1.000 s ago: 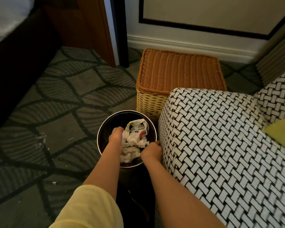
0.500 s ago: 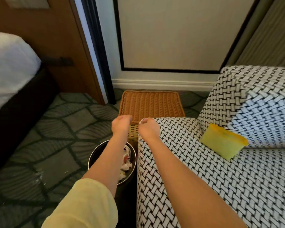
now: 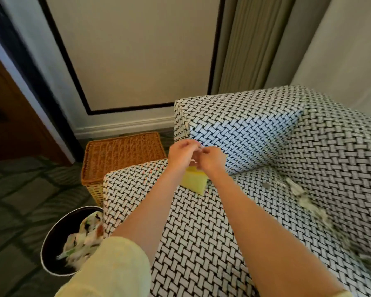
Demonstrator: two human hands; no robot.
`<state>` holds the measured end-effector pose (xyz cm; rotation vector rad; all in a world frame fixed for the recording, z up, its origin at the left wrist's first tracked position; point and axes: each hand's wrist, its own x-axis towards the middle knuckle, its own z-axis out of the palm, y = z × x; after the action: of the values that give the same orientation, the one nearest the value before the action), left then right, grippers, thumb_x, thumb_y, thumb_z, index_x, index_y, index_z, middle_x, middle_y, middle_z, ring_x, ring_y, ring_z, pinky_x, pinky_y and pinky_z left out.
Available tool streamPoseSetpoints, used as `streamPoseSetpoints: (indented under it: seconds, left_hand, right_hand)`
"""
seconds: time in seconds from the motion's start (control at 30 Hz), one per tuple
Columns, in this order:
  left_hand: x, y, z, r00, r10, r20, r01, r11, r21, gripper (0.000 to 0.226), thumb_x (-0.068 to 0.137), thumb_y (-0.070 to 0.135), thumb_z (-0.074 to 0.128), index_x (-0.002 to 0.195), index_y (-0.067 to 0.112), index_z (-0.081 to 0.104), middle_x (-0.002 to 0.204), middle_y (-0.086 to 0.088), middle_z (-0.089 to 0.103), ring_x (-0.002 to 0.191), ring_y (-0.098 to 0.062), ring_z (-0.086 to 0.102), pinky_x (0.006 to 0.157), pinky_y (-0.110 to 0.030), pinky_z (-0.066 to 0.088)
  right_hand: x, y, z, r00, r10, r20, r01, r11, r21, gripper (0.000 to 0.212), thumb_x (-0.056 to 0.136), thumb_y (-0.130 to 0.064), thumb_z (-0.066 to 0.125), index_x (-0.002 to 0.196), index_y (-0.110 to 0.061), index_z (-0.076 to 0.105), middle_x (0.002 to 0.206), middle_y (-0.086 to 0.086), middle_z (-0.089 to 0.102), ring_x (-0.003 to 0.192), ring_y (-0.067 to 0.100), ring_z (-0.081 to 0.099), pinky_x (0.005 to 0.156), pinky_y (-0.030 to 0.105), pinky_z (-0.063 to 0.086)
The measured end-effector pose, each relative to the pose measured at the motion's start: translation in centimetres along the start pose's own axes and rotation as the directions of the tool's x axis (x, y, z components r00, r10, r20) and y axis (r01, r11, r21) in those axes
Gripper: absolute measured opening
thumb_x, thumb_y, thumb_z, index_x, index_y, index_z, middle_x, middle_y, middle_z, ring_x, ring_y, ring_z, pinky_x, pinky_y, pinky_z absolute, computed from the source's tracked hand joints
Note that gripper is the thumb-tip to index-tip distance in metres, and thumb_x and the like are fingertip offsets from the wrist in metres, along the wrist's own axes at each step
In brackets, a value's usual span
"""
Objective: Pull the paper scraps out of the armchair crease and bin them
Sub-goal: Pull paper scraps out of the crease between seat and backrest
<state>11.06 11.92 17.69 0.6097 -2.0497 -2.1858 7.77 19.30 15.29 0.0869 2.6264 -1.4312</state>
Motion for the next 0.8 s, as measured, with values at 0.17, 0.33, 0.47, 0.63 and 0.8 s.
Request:
streamPoseSetpoints:
  seconds: [0.17,0.33,0.47,0.63,0.8]
  left_hand:
    - [-0.9,-0.4,6.6,0.991,0.021,0.131,-0.025,0.999,0.028,0.022,0.083,0.001,0.054,0.071,0.018,0.061,0.076,-0.001,0.062,0.068,-0.014,0.058,0.043,-0.016,0.046]
    - [0.0,-3.3,12.3,0.976,-0.074,0.206,0.041,0.986,0.16,0.017,0.089,0.005,0.051,0.081,0.017,0.061,0.076,0.001,0.062,0.062,-0.009,0.056,0.06,-0.02,0.053]
    - [1.7,-6.8,15.7,0.972,-0.157,0.174,0.103,0.954,0.281,0.013,0.091,0.007,0.052,0.093,0.015,0.062,0.077,0.002,0.06,0.065,-0.007,0.055,0.067,-0.02,0.052]
    - [4.0,-10.2,18.6,0.963,-0.237,0.131,0.178,0.918,0.354,0.012,0.089,0.008,0.055,0.093,0.016,0.063,0.097,-0.005,0.065,0.084,-0.02,0.06,0.086,-0.032,0.05]
    - [6.4,-11.1,20.0,0.967,-0.148,0.206,0.019,0.85,0.526,0.029,0.089,0.011,0.053,0.115,0.023,0.057,0.125,0.002,0.057,0.088,-0.01,0.06,0.079,-0.024,0.05]
  right_hand:
    - [0.8,4.1,-6.0,0.997,0.045,-0.068,-0.042,0.999,0.033,0.031,0.088,-0.007,0.048,0.06,-0.012,0.059,0.076,0.014,0.066,0.079,0.032,0.067,0.078,0.046,0.055]
    - [2.1,9.8,-10.7,0.989,0.091,-0.113,-0.093,0.996,-0.014,0.025,0.089,-0.01,0.046,0.076,-0.014,0.067,0.077,0.006,0.063,0.082,0.027,0.065,0.078,0.038,0.054]
    - [2.9,15.1,-12.8,0.982,0.152,-0.113,-0.168,0.975,-0.149,0.022,0.091,-0.01,0.05,0.107,-0.008,0.065,0.1,0.008,0.067,0.074,0.015,0.054,0.06,0.017,0.042]
    - [4.4,19.3,-13.5,0.983,0.167,-0.07,-0.18,0.936,-0.302,0.031,0.089,-0.023,0.057,0.118,-0.011,0.053,0.117,0.008,0.055,0.09,0.019,0.056,0.064,0.015,0.035]
    - [6.1,19.6,-12.0,0.997,0.071,0.026,-0.052,0.89,-0.453,0.03,0.091,-0.012,0.049,0.121,-0.009,0.047,0.128,0.009,0.043,0.096,0.019,0.055,0.079,0.026,0.046]
